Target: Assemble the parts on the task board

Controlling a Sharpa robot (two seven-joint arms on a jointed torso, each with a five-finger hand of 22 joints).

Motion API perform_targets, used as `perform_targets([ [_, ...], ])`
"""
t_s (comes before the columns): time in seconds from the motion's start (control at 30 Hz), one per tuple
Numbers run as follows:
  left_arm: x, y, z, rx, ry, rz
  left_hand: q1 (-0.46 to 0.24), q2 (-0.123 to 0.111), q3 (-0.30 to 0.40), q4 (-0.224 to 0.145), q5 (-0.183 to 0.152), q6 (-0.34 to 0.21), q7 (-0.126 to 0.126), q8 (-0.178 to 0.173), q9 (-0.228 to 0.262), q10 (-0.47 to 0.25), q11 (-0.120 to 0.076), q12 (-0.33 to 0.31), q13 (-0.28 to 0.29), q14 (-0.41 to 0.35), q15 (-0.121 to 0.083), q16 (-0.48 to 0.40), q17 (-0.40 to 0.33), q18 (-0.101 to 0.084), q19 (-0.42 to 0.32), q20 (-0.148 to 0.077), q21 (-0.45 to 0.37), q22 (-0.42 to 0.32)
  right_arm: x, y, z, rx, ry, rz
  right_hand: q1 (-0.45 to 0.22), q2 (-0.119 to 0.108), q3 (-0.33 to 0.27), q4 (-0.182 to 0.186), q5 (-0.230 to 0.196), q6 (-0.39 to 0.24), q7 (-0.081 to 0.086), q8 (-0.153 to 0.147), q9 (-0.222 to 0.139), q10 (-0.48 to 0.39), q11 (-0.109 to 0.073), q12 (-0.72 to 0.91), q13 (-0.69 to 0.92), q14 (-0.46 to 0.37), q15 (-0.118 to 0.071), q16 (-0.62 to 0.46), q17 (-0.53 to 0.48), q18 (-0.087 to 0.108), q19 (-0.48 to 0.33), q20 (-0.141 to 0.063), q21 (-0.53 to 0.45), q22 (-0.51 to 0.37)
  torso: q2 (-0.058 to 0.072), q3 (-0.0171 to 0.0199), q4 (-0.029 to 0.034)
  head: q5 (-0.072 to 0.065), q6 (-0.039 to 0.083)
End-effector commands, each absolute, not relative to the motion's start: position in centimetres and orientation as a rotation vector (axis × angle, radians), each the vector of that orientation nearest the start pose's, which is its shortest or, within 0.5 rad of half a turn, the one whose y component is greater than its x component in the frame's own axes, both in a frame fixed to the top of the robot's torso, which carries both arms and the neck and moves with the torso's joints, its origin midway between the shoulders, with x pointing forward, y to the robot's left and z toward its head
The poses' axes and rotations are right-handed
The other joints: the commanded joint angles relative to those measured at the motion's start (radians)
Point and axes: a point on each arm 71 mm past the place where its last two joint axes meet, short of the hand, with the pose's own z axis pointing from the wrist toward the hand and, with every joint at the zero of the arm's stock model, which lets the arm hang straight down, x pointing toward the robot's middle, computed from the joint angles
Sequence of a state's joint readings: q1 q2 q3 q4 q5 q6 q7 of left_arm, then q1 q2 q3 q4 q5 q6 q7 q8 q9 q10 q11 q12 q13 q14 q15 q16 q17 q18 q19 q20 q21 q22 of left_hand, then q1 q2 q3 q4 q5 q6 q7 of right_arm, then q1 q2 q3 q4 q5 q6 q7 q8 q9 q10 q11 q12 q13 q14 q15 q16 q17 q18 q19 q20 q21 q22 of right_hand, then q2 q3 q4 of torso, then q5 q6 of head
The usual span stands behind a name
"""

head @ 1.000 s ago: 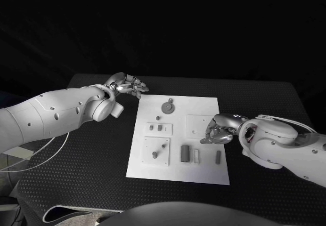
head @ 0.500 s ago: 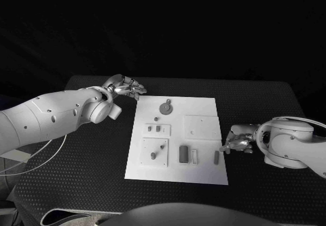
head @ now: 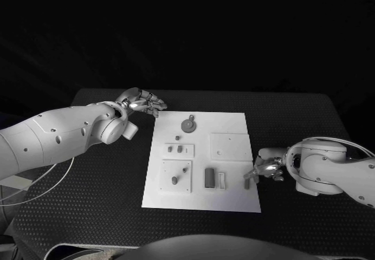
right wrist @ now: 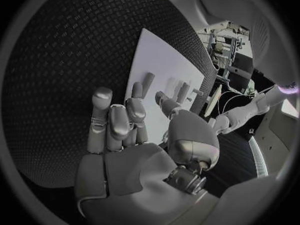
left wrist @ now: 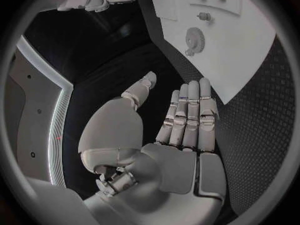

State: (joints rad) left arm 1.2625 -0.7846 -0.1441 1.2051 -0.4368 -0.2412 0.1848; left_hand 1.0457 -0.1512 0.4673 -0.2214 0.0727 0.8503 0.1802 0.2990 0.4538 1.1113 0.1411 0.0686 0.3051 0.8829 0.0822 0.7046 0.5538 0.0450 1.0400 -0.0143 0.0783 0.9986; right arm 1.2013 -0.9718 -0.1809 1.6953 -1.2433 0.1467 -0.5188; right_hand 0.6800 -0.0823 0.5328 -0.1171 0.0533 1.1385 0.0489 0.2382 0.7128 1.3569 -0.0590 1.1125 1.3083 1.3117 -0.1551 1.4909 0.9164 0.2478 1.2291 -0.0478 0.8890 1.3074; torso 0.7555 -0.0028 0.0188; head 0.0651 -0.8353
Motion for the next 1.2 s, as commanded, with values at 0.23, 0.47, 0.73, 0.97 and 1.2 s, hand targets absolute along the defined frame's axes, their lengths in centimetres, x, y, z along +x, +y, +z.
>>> perform_targets([
  [0.23, 53.7, 27.3, -20.6, -0.755, 1.689, -1.06, -0.014, -0.001, -0.001, 0.007, -0.006, 0.01, 0.0, 0.003, 0.001, 0.003, -0.004, 0.001, 0.001, 0.006, 0.003, -0.005, 0.002, 0.02, 0.0, 0.0, -0.004, 0.001, 41.4, -23.4, -27.4, -0.041, 2.435, 0.258, -0.011, -0.006, 0.003, 0.004, -0.004, 0.006, -0.002, 0.005, 0.001, 0.011, -0.004, 0.01, 0.008, 0.002, -0.008, 0.005, 0.001, 0.014, 0.005, -0.004, 0.007, 0.019, 0.0, -0.0005, 0.0011, 0.0, -0.007],
  [0.47, 53.6, 27.4, -20.6, -0.756, 1.689, -1.059, -0.015, -0.001, -0.001, 0.007, -0.006, 0.01, -0.001, 0.003, 0.001, 0.003, -0.004, 0.001, 0.001, 0.006, 0.003, -0.005, 0.002, 0.02, 0.0, 0.0, -0.004, 0.001, 41.7, -23.4, -27.7, -0.094, 2.414, 0.214, -0.01, -0.006, 0.007, 0.0, -0.004, 0.006, -0.003, 0.005, 0.002, 0.01, -0.005, 0.011, 0.009, 0.001, -0.009, 0.005, -0.001, 0.014, 0.005, -0.004, 0.008, 0.019, 0.0, -0.0005, 0.0007, 0.002, -0.011],
  [0.73, 53.6, 27.3, -20.6, -0.755, 1.691, -1.061, -0.016, -0.001, -0.001, 0.008, -0.006, 0.01, -0.001, 0.004, 0.001, 0.003, -0.004, 0.001, 0.001, 0.006, 0.003, -0.006, 0.002, 0.02, 0.0, 0.0, -0.004, 0.001, 41.9, -22.2, -28.3, -0.163, 2.358, 0.192, 0.006, 0.005, 0.019, -0.029, -0.004, 0.006, -0.003, 0.004, 0.002, 0.007, -0.005, 0.011, 0.011, -0.001, -0.009, 0.006, -0.004, 0.014, 0.004, -0.006, 0.01, 0.019, 0.0, 0.0002, 0.0001, 0.003, -0.012],
  [0.97, 53.6, 27.5, -20.6, -0.757, 1.69, -1.058, -0.016, -0.001, -0.001, 0.009, -0.006, 0.01, -0.001, 0.004, 0.001, 0.003, -0.004, 0.001, 0.001, 0.006, 0.003, -0.006, 0.003, 0.02, 0.0, 0.0, -0.004, 0.001, 42.1, -21.4, -28.5, -0.329, 2.263, 0.107, 0.077, 0.027, 0.031, -0.157, -0.004, 0.001, 0.001, 0.002, 0.003, -0.003, -0.001, -0.004, 0.002, -0.006, -0.006, 0.004, -0.02, 0.014, 0.003, -0.003, 0.014, 0.018, 0.0, -0.0002, 0.0014, 0.003, -0.015],
  [1.2, 53.6, 27.4, -20.6, -0.757, 1.693, -1.059, -0.015, -0.001, 0.0, 0.009, -0.006, 0.01, -0.001, 0.004, 0.001, 0.003, -0.004, 0.001, 0.001, 0.006, 0.003, -0.006, 0.003, 0.02, 0.0, -0.001, -0.004, 0.001, 42.2, -21.4, -28.4, -0.371, 2.244, 0.083, 0.18, 0.003, 0.04, -0.175, -0.004, -0.005, 0.005, -0.002, 0.003, -0.014, 0.003, -0.025, -0.012, -0.011, -0.001, -0.001, -0.04, 0.014, 0.0, 0.002, 0.012, 0.016, 0.0, -0.0014, -0.0001, 0.003, -0.015],
])
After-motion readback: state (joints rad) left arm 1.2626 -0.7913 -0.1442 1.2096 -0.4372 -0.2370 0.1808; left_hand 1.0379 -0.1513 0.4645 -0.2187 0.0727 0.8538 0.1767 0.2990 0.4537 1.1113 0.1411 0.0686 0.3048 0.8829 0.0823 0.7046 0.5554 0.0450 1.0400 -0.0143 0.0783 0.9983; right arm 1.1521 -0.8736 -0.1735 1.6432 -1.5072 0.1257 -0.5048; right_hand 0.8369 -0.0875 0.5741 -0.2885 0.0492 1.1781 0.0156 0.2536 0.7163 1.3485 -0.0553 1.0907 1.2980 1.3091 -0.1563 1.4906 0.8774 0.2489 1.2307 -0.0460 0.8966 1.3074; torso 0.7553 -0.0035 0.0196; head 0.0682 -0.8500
